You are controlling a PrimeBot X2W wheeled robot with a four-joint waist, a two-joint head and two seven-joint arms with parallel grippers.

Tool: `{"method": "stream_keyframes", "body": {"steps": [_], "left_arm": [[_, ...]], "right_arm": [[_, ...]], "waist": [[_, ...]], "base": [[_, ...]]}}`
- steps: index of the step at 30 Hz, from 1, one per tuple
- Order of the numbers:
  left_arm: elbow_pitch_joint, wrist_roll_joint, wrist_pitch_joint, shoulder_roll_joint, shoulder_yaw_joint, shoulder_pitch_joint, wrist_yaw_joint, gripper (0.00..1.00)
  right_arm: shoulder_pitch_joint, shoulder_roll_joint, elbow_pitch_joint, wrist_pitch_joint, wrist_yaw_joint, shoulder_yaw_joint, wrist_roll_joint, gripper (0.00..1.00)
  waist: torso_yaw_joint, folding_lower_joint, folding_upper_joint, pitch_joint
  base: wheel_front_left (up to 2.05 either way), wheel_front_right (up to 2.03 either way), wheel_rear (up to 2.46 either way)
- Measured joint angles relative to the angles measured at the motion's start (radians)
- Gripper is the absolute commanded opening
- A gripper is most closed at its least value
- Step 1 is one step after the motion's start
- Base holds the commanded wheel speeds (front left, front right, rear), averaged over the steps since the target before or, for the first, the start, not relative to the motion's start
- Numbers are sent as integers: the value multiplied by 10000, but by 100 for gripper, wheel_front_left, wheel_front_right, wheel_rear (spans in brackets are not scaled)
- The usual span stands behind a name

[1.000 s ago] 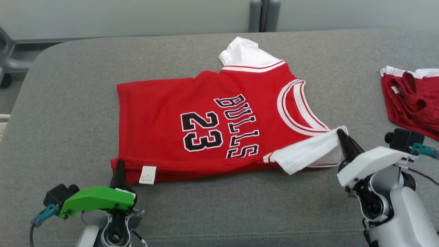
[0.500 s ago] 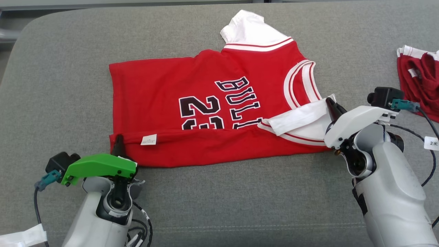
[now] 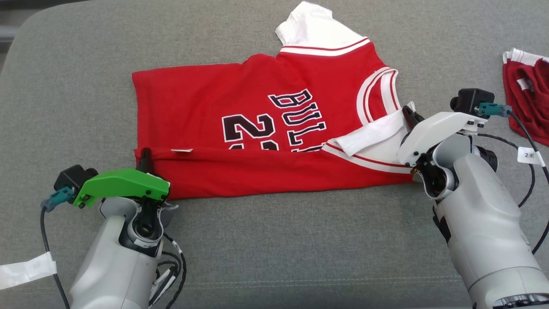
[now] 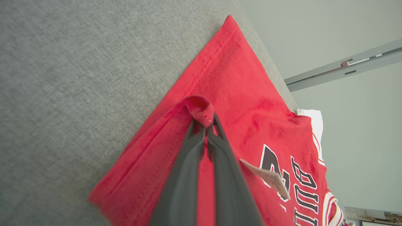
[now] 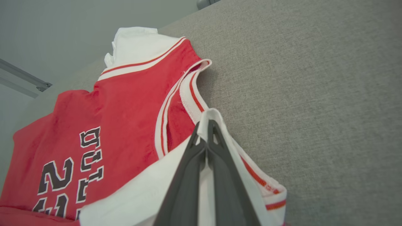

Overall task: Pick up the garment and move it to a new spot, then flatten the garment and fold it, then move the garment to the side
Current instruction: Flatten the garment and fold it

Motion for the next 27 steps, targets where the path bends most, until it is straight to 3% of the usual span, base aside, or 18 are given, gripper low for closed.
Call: {"method": "stream_keyframes", "body": {"steps": [5,7,8,9,10,11,12,21,27], "left_arm": [[431,65,-19,12,-27,-174,-33,0],[522,69,-48,4,-48,-199,-98,0],[569,71,-56,-4,-65,-209,-134,0],[608,71,-90,-13,-69,-214,-174,27],[646,84,-121,-21,-88,-220,-190,47],[677,117,-184,-23,-109,-221,-232,91],[698,150,-217,-27,-121,-223,-267,100],[428,428,-489,96,-291,-128,-460,100],[-188,495,-623,284,-295,458,-491,100]], "right_arm": [[-481,63,389,-288,-2,568,232,1],[-638,79,546,-368,0,823,272,12],[-717,82,642,-410,-2,941,282,25],[-788,81,742,-443,0,1028,284,43],[-851,86,874,-520,-2,1076,290,81],[-923,82,1005,-625,-2,1116,278,100],[-986,59,1095,-744,-2,1195,244,100],[-1270,36,1064,-1312,0,2192,794,100],[-1312,-318,548,-1647,-2,2857,1476,100]], "waist": [[-58,0,0,72],[-67,0,0,93],[-65,0,0,96],[-59,0,0,94],[-50,0,0,91],[-38,0,0,86],[-24,0,0,79],[34,0,0,-102],[-25,0,0,-315]], "base": [[0,0,0],[0,0,0],[0,0,0],[0,0,0],[0,0,0],[0,0,0],[0,0,0],[0,0,0],[0,0,0]]}}
